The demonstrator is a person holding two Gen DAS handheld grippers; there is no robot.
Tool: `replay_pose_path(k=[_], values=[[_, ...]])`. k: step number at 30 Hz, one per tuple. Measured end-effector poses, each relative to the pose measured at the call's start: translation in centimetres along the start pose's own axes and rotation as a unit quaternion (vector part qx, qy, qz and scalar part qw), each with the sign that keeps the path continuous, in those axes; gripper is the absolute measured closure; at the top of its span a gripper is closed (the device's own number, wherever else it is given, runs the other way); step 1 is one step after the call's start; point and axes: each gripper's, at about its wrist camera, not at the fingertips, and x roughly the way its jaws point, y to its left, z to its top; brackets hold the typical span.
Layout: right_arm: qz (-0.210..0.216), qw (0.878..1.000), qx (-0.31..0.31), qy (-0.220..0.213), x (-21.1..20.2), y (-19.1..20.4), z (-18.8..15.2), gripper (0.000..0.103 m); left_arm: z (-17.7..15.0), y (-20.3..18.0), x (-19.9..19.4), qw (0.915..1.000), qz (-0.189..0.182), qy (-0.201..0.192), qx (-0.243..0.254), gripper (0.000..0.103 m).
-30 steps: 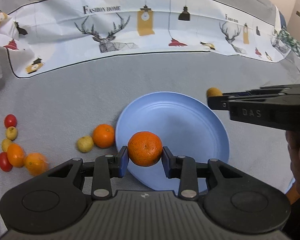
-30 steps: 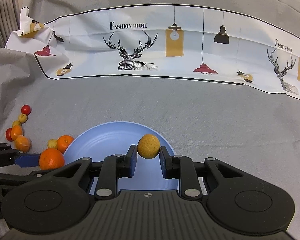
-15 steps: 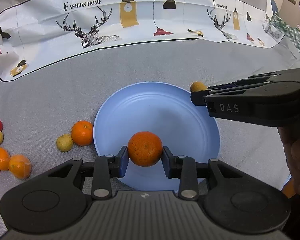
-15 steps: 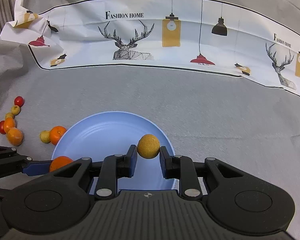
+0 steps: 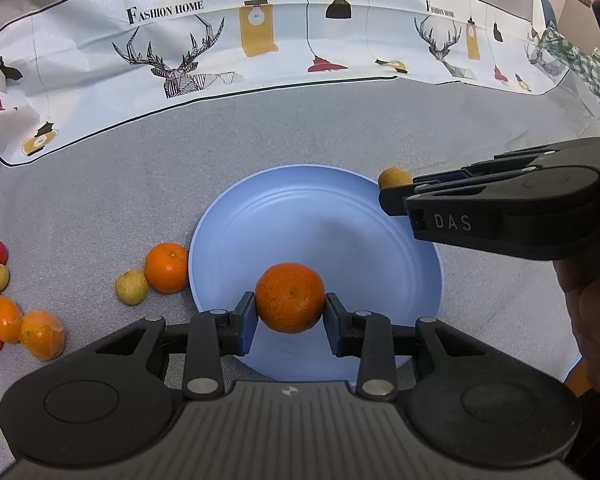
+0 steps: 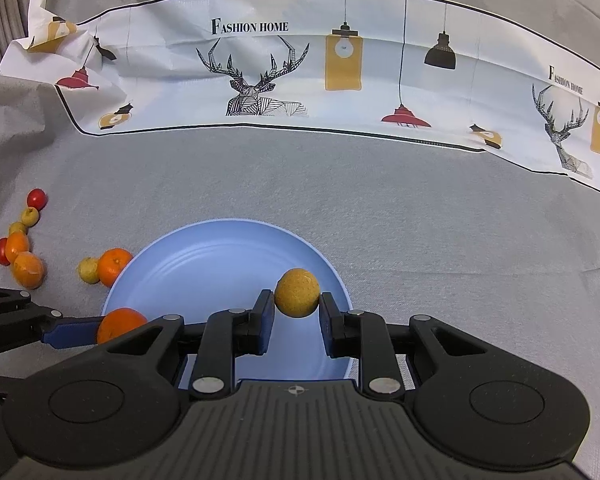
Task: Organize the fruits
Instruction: 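Lift and carry the yellow fruit and the orange over the blue plate, then open the right tool dropping the yellow fruit while the left tool releases the orange onto the plate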
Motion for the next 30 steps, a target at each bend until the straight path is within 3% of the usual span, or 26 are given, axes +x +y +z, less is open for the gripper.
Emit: replay_pose_path(k=[30], values=[[0.001, 1.000, 0.003, 0.003, 0.17, 0.04, 0.13, 0.073, 0.27, -0.12, -0.32, 0.9999, -0.003, -0.013, -0.004, 0.062]])
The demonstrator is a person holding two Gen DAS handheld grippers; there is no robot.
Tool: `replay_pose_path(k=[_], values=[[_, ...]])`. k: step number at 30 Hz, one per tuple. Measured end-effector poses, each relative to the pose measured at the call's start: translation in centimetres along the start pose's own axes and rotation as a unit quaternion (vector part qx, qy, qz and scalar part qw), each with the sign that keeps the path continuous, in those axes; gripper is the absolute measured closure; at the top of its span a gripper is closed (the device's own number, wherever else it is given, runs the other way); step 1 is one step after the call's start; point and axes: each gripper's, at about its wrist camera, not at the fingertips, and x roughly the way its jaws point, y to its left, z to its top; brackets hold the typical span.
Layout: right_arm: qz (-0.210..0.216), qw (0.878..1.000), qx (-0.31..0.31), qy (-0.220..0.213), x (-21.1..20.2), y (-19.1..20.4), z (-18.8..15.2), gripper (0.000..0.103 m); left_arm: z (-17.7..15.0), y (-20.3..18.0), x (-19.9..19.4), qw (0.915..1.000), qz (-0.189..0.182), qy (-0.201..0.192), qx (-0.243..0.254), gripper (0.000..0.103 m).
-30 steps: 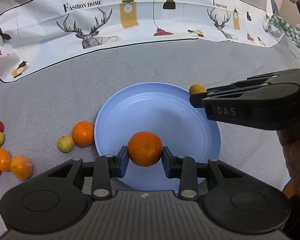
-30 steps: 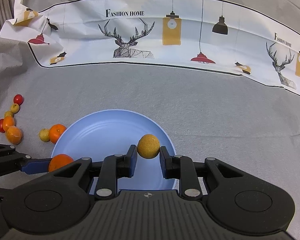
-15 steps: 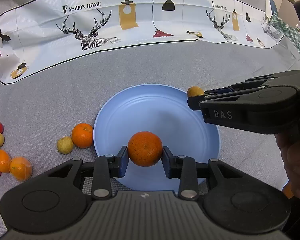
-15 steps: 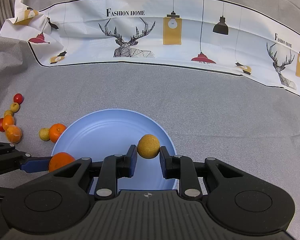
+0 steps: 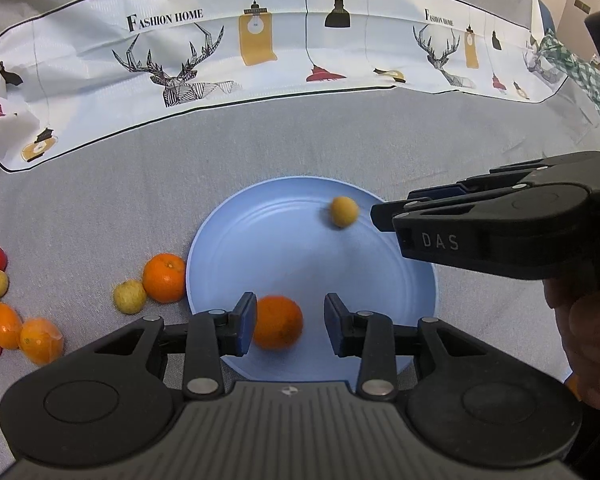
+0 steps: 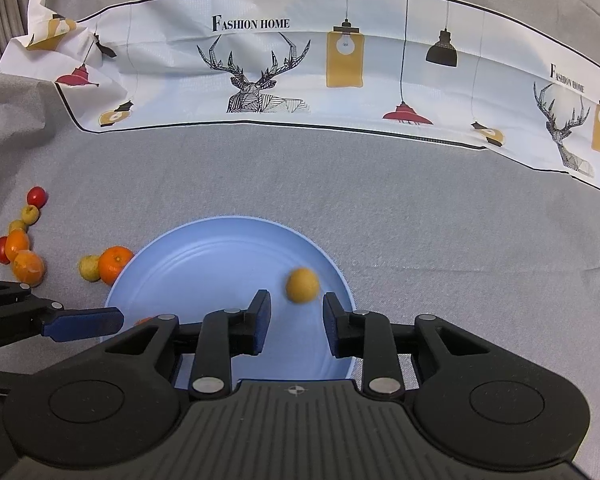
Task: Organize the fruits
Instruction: 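Open the right tool dropping the yellow fruit while the left tool releases the orange onto the plate, then move both tools back to the fruit cluster and grasp an orange with the right tool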
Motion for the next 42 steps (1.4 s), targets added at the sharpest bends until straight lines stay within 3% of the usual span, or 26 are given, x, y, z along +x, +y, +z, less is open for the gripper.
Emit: replay_pose_path(k=[15, 21, 23, 24, 31, 36, 39, 42], values=[[-0.019, 1.000, -0.009, -0.015, -0.3, 0.3, 0.0, 0.073, 0.0, 0.5, -0.4, 0.9999, -0.001, -0.009, -0.006, 0.064], [-0.019, 0.999, 0.007, -0.038, -0.8, 0.0, 0.4, 0.077, 0.3, 1.3, -1.6, 0.9993, 0.009, -0.031, -0.016, 0.086], [-0.013, 0.999, 0.012, -0.052, -1.2, 0.0, 0.5, 0.090, 0.5, 2.0, -2.5, 0.9985, 0.015, -0.046, -0.026, 0.094], [-0.011, 0.998, 0.014, -0.059, -1.4, 0.0, 0.6, 0.092, 0.6, 2.5, -3.1, 0.9979, 0.019, -0.055, -0.030, 0.094], [0.015, 0.996, 0.027, -0.083, -2.2, 0.8, 1.2, 0.092, 2.2, 9.5, -8.6, 0.9935, 0.028, -0.093, -0.058, 0.094], [0.045, 0.995, 0.013, -0.089, -2.5, 2.6, 1.4, 0.091, 0.0, 16.3, -10.1, 0.9803, 0.035, -0.108, -0.162, 0.094], [0.061, 0.994, -0.011, -0.088, -2.4, 4.3, 1.5, 0.091, -1.9, 18.4, -8.5, 0.9758, 0.052, -0.054, -0.206, 0.094], [0.076, 0.992, -0.046, -0.084, -2.0, 6.6, 1.5, 0.091, -1.9, 19.9, -8.5, 0.9679, 0.045, -0.059, -0.240, 0.094]])
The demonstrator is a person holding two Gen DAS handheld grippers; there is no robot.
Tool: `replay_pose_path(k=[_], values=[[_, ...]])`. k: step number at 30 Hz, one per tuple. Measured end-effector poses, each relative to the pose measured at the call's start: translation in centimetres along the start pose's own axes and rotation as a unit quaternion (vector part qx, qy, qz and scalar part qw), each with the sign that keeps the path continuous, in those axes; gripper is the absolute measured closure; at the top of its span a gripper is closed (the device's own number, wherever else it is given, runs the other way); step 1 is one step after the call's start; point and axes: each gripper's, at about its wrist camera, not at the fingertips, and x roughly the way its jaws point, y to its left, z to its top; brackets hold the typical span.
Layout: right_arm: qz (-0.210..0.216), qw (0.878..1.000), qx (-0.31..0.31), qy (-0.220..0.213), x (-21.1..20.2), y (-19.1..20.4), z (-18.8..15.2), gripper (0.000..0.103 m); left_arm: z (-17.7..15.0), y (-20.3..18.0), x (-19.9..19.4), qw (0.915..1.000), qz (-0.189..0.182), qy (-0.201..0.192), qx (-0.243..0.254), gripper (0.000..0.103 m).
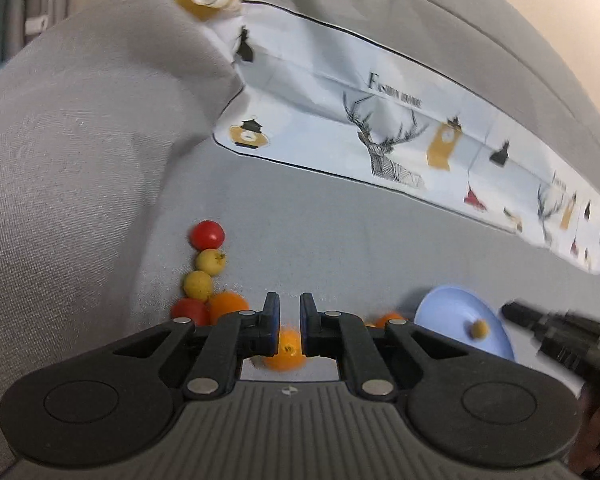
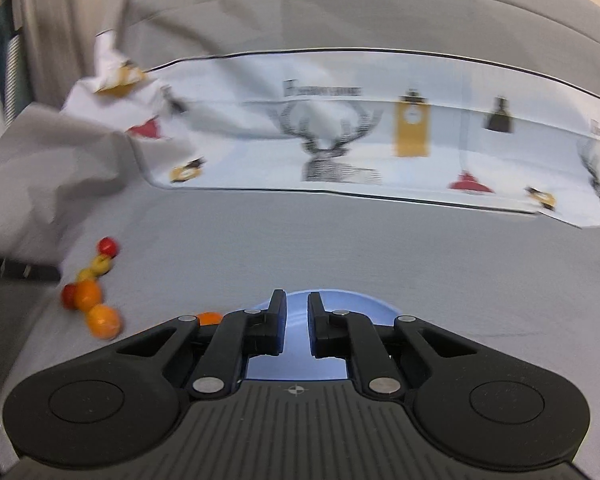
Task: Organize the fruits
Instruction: 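Move both tools back to the fruit cluster and grasp an orange with the right tool, then grasp a yellow pear-shaped fruit with the left tool while the right tool holds the orange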
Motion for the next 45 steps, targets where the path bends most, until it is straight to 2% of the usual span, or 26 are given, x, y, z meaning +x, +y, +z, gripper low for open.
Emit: replay_pose_path(k=[2, 7, 10, 12, 14, 18, 20, 22, 23, 27, 30, 34, 40, 42, 44, 45], values=[[0.012, 0.999, -0.032, 0.005, 0.8, 1.8, 0.1, 0.091, -0.1, 0.3, 0.6, 0.9998, 0.006, 0.015, -0.007, 0.094], [0.036, 0.992, -0.119, 0.033, 3.8, 5.6, 0.3, 0.088, 0.1, 0.2, 0.8, 1.0000, 0.003, 0.008, -0.004, 0.093], [0.031, 0.979, -0.197, 0.049, 5.9, 7.6, -0.4, 0.074, -0.1, 0.3, 1.1, 0.9999, 0.006, 0.012, 0.005, 0.093], [0.032, 0.967, -0.245, 0.062, 7.5, 8.8, -1.0, 0.056, -0.2, 0.5, 1.3, 0.9998, 0.008, 0.014, 0.008, 0.093], [0.023, 0.957, -0.281, 0.074, 9.0, 9.5, -1.5, 0.055, -0.2, 0.7, 1.4, 0.9998, 0.008, 0.016, 0.007, 0.093], [0.020, 0.943, -0.316, 0.102, 10.8, 9.8, -2.1, 0.055, -0.2, 0.9, 1.7, 0.9996, 0.005, 0.022, 0.014, 0.093], [0.021, 0.938, -0.332, 0.101, 10.9, 10.0, -2.3, 0.056, -0.1, 0.8, 2.0, 0.9995, 0.006, 0.024, 0.021, 0.093], [0.026, 0.940, -0.326, 0.102, 10.9, 9.9, -2.2, 0.058, 0.0, 0.7, 2.2, 0.9993, 0.006, 0.025, 0.026, 0.093], [0.034, 0.940, -0.322, 0.104, 11.0, 9.9, -2.1, 0.064, 0.1, 0.7, 2.4, 0.9993, 0.007, 0.025, 0.028, 0.093], [0.039, 0.939, -0.328, 0.097, 10.6, 10.0, -2.2, 0.066, 0.2, 0.6, 2.7, 0.9993, 0.003, 0.025, 0.026, 0.093], [0.048, 0.941, -0.326, 0.074, 9.3, 10.0, -1.8, 0.067, 0.2, 0.3, 3.2, 0.9991, -0.002, 0.028, 0.033, 0.093], [0.078, 0.950, -0.298, 0.054, 6.1, 10.2, -1.3, 0.066, 0.5, -0.3, 4.2, 0.9984, -0.029, 0.036, 0.034, 0.093], [0.115, 0.954, -0.267, 0.071, 1.1, 11.1, -2.1, 0.066, 0.6, -3.0, 6.5, 0.9941, -0.073, 0.048, 0.064, 0.093], [0.111, 0.954, -0.267, 0.081, -0.1, 11.3, -3.1, 0.066, 0.4, -4.2, 7.4, 0.9923, -0.077, 0.050, 0.083, 0.088], [0.105, 0.952, -0.269, 0.096, -0.8, 11.4, -4.5, 0.066, 0.1, -5.5, 8.4, 0.9907, -0.074, 0.052, 0.102, 0.070], [0.104, 0.952, -0.271, 0.102, -1.0, 11.4, -5.1, 0.066, -0.1, -6.2, 8.9, 0.9900, -0.066, 0.051, 0.114, 0.068]])
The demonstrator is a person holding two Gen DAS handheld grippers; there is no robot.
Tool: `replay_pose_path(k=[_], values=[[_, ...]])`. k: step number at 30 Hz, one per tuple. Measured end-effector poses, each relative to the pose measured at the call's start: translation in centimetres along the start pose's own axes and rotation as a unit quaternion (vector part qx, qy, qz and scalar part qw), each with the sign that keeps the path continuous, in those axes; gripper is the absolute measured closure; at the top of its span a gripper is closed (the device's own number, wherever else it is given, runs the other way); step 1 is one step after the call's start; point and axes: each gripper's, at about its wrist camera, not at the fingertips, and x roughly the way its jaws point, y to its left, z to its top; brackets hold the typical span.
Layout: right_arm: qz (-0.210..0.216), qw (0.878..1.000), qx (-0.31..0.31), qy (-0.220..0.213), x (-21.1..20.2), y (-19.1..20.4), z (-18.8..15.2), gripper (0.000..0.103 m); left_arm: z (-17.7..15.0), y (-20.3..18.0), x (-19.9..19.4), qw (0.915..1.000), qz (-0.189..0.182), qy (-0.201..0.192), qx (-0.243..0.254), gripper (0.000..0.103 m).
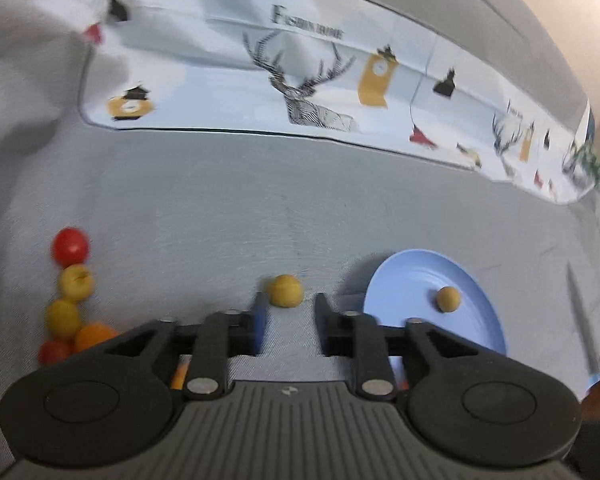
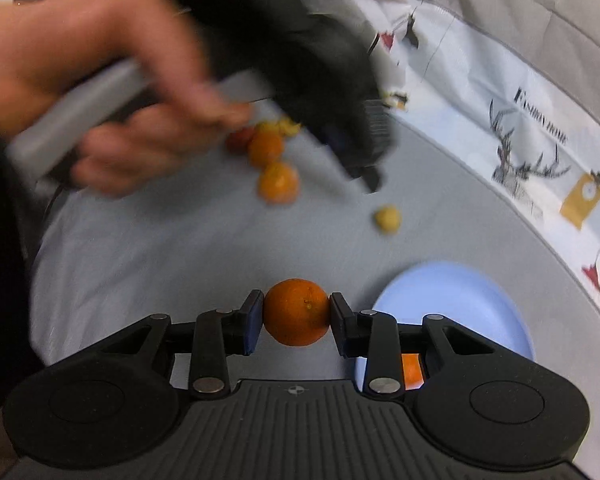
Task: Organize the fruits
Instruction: 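Grasp a yellow pear-shaped fruit with the left tool while the right tool holds the orange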
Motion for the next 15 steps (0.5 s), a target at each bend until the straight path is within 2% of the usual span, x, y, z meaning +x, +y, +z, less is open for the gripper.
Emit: replay_pose_path(k=[3, 6, 8, 12, 15], values=[[0.001, 1.000, -0.014, 0.014, 0.5, 1.2, -1.5, 0.066, 0.1, -1.6, 2.1, 0.9991, 0.030, 0.008, 0.029, 0.068], [0.004, 0.999, -0.010, 0.038, 1.7, 1.6, -2.8, 0.066, 0.3, -2.4, 3.8, 0.9984, 0.045, 0.013, 0.032, 0.068], [0.001, 0.999, -0.020, 0.033, 1.7, 1.9, -3.3, 0.066, 0.4, -3.3, 4.4, 0.9976, 0.055, 0.009, 0.041, 0.067], [0.009, 1.000, -0.001, 0.030, 1.5, 1.1, -3.5, 0.066, 0.4, -4.5, 5.2, 0.9923, 0.102, 0.006, 0.069, 0.068], [0.008, 0.999, 0.008, 0.032, 1.7, 0.5, -3.2, 0.066, 0.3, -4.3, 5.3, 0.9913, 0.110, 0.011, 0.071, 0.075]])
